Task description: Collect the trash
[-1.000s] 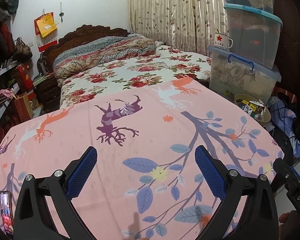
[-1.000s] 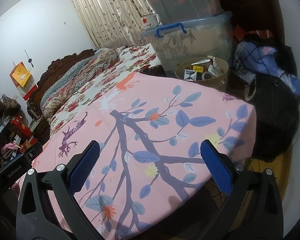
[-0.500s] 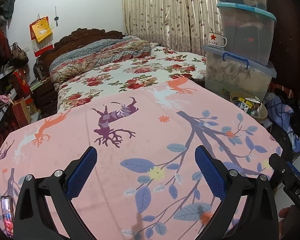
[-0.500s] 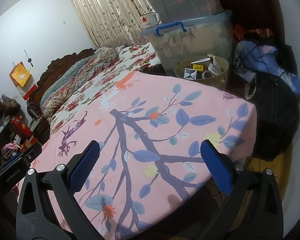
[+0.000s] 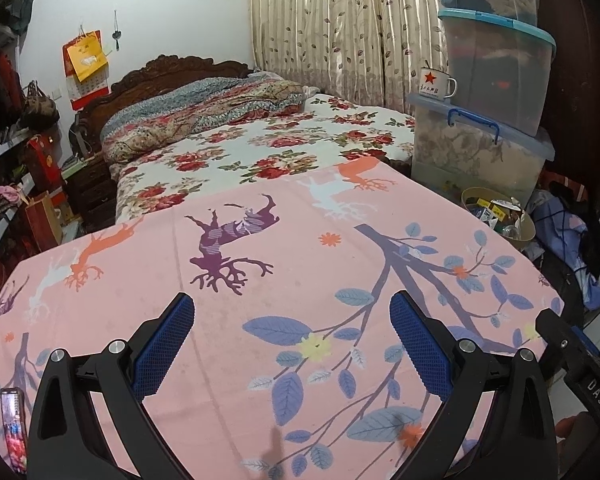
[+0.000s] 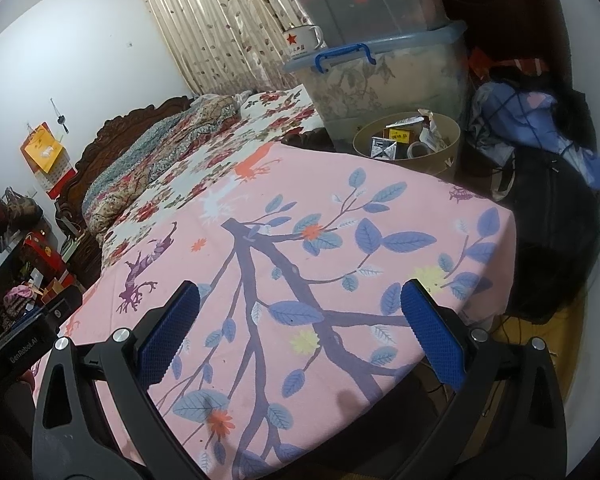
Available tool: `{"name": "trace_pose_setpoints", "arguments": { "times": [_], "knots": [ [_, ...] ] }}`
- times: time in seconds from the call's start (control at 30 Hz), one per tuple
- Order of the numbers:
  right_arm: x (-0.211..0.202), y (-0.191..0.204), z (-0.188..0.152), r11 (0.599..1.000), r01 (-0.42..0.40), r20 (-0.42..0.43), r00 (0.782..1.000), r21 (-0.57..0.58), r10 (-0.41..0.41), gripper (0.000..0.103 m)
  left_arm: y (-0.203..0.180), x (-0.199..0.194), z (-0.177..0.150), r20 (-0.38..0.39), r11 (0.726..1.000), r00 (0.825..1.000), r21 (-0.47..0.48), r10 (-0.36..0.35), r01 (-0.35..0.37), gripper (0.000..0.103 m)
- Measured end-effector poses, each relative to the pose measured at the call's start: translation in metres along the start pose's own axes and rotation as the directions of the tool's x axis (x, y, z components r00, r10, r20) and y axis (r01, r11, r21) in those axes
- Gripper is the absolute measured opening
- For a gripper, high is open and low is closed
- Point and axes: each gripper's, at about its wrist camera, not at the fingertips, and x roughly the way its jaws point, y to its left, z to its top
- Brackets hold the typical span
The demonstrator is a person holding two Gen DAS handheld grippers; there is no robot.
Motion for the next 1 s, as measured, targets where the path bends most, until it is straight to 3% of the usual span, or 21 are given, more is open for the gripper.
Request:
{"name": "trace_pose_setpoints", "arguments": {
  "times": [1.0],
  "knots": [
    [0.0022,0.0018,-0.0014,1.0,-0.002,-0.007,1.0,0.005,0.002,0.099,-0.001,0.0083,-0.0055,-0.05,1.0,0.999,0.009,0.005,-0.005,0.094]
  ]
}}
